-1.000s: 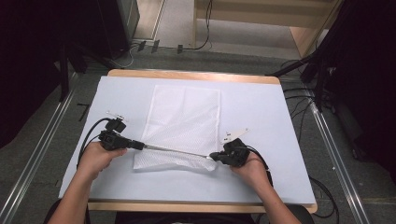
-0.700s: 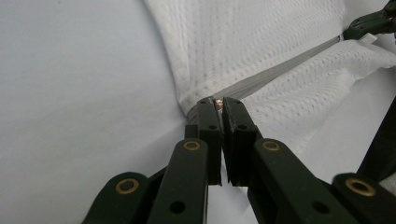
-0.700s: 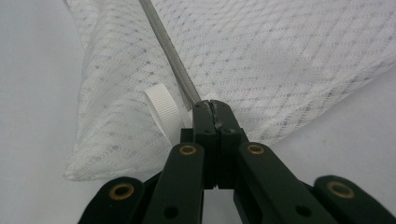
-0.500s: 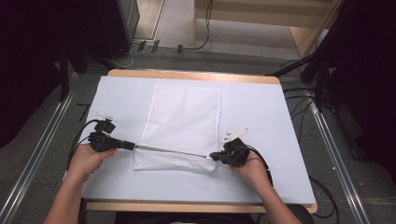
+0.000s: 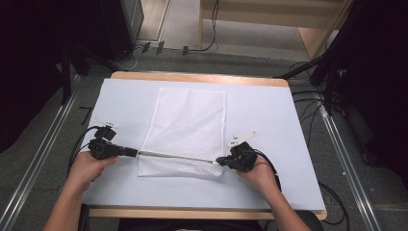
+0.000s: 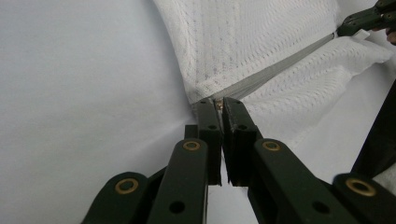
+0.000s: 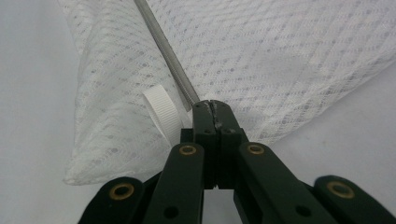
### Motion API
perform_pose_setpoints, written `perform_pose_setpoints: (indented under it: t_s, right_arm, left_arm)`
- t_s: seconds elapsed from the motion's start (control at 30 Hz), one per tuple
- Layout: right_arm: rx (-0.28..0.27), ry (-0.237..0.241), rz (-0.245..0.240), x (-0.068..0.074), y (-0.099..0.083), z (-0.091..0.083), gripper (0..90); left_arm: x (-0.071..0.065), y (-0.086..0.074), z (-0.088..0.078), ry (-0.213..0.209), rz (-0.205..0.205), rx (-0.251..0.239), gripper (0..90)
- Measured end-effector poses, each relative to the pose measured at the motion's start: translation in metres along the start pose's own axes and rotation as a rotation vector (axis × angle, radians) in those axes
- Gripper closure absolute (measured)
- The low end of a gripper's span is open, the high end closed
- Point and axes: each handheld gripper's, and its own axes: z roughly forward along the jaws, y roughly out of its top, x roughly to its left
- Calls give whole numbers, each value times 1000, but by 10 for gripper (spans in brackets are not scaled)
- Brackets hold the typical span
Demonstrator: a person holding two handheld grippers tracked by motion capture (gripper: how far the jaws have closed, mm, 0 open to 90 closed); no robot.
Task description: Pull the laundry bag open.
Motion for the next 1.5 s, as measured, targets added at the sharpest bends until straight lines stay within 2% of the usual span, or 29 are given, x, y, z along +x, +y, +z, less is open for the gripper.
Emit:
perform_pose_setpoints:
  t_s: [0.1,0.37,0.6,0.67,0.7,0.77,0.8,0.87,0.93,1.03,1.27,1.5]
  right_arm:
    - [7,-15,-3,0,1,-1,900]
    - [1,-10,4,-2,0,-2,900]
    - [8,-11,2,-2,1,-2,900]
    - [9,-12,2,-2,1,-2,900]
    - [11,-5,11,-1,2,-2,858]
    - [6,14,13,-2,4,-2,799]
    - [-2,17,4,-2,6,-3,798]
    - [-35,19,1,-2,9,-7,758]
    - [-63,12,9,-2,10,-10,721]
    - [-89,-18,29,-7,10,-15,627]
    - [-121,-78,82,-21,4,-24,515]
    - [-130,-133,132,-35,-3,-30,414]
  left_arm:
    - [2,-1,2,1,6,14,879]
    - [0,-2,2,-7,10,14,874]
    - [-6,-6,3,-9,22,24,873]
    - [-8,-9,5,-22,28,48,866]
    - [-8,-9,5,-18,33,56,852]
    - [-8,-8,6,-14,42,45,751]
    - [-9,-8,5,-8,46,24,719]
    - [-9,-7,3,0,75,-13,652]
    - [-9,-7,0,29,104,-48,590]
    - [-5,-7,-5,54,109,-94,556]
    - [1,-6,-10,105,107,-149,464]
    - [6,-4,-10,168,116,-159,377]
